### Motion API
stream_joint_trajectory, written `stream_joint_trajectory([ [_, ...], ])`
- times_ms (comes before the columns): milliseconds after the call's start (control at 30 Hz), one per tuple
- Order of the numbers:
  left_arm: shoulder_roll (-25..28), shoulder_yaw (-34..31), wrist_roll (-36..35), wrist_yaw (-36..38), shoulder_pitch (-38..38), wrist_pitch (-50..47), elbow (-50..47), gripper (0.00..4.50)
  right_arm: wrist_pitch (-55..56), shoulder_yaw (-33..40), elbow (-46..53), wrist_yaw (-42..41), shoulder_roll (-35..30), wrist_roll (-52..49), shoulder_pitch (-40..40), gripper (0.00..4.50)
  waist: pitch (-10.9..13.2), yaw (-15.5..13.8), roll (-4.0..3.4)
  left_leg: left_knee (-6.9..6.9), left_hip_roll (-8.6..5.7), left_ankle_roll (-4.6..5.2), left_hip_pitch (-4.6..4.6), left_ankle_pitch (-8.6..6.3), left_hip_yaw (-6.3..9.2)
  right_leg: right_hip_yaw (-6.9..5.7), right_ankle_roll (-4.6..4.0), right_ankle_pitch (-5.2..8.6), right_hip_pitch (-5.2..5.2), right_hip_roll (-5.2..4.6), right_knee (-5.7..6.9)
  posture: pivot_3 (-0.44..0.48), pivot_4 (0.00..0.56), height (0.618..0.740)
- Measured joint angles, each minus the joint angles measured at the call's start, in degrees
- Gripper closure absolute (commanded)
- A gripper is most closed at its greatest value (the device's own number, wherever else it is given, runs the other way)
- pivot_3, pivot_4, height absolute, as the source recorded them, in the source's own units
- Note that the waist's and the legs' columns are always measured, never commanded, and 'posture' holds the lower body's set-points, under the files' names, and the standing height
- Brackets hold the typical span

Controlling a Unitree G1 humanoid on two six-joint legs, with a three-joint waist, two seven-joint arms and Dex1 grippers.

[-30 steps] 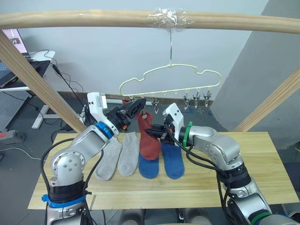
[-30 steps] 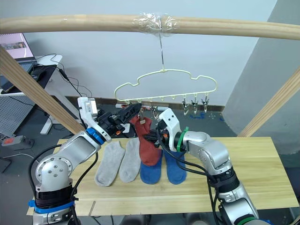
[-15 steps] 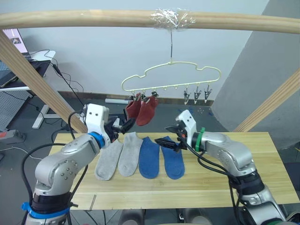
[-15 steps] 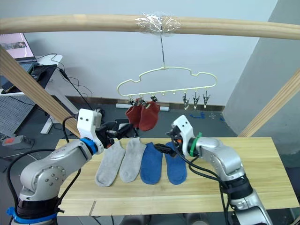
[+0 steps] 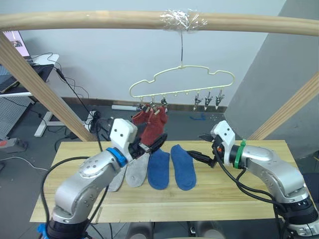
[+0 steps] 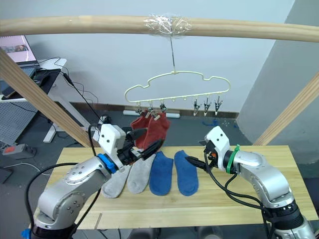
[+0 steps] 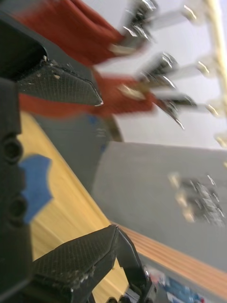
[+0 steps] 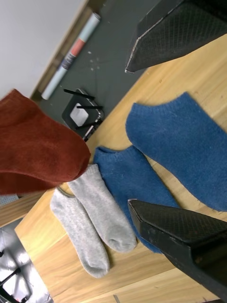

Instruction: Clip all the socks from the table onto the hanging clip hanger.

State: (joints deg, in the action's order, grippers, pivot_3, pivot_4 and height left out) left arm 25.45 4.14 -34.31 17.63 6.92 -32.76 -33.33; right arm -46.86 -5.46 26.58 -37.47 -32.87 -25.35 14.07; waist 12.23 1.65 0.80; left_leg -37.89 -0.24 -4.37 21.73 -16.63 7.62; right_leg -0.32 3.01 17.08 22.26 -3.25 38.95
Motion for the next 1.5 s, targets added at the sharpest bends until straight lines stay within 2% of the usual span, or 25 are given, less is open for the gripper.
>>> stream_joint_trajectory([
  [100,-3.5,3.3,5.7,0.1,1.5,5.0,1.7,0.00,-1.0,0.9,1.1,0.6,0.5,-1.1,0.0,0.04,0.0,0.0,0.00,-0.01,-0.01,0.01,-0.03,0.00,-0.02,0.01,0.00,0.00,-0.02,0.00,0.02,-0.033,0.153,0.740],
  [233,-8.5,5.8,12.0,-0.1,3.6,11.0,9.9,0.00,-2.3,1.1,1.4,2.0,2.0,-1.9,0.1,0.04,0.0,0.1,0.01,-0.04,-0.02,0.03,-0.02,0.01,-0.03,0.00,0.01,-0.01,-0.03,0.00,0.03,-0.041,0.151,0.740],
  [567,-16.9,5.4,22.3,-2.1,13.0,23.6,28.2,0.00,-4.3,2.1,3.1,4.3,2.6,-3.2,-0.1,0.04,0.0,0.1,0.02,-0.08,-0.02,0.03,0.02,0.02,-0.02,-0.04,0.02,-0.02,-0.02,0.00,0.02,-0.071,0.161,0.740],
  [700,-19.2,3.7,22.7,-2.4,15.3,24.8,32.5,0.00,-4.9,2.2,4.0,5.2,2.7,-3.6,-0.5,0.04,0.0,0.3,0.02,-0.08,-0.02,0.02,0.02,0.03,-0.03,-0.04,0.02,-0.02,-0.02,0.00,0.01,-0.085,0.165,0.740],
  [967,-20.6,1.9,21.6,0.9,18.7,25.1,37.6,0.00,-5.2,2.5,4.5,6.5,2.8,-4.5,-1.1,0.04,0.0,0.4,0.02,-0.10,-0.02,0.01,0.02,0.05,-0.02,-0.07,0.03,-0.02,-0.03,0.00,0.04,-0.092,0.166,0.740],
  [1233,-20.7,1.1,16.3,6.6,18.6,20.9,35.0,0.00,-5.2,2.5,4.5,7.7,3.7,-5.0,-1.6,0.04,0.0,0.7,0.02,-0.11,-0.02,-0.12,0.01,0.12,-0.01,-0.06,0.03,-0.02,-0.03,0.00,0.05,-0.089,0.168,0.740],
  [1500,-19.8,1.0,16.5,6.6,16.3,17.8,30.9,0.00,-5.1,2.5,4.5,8.0,4.0,-5.0,-1.7,0.04,0.0,0.8,0.02,-0.10,-0.02,-0.11,0.00,0.12,-0.01,-0.06,0.03,-0.02,-0.03,0.00,0.05,-0.079,0.168,0.740],
])
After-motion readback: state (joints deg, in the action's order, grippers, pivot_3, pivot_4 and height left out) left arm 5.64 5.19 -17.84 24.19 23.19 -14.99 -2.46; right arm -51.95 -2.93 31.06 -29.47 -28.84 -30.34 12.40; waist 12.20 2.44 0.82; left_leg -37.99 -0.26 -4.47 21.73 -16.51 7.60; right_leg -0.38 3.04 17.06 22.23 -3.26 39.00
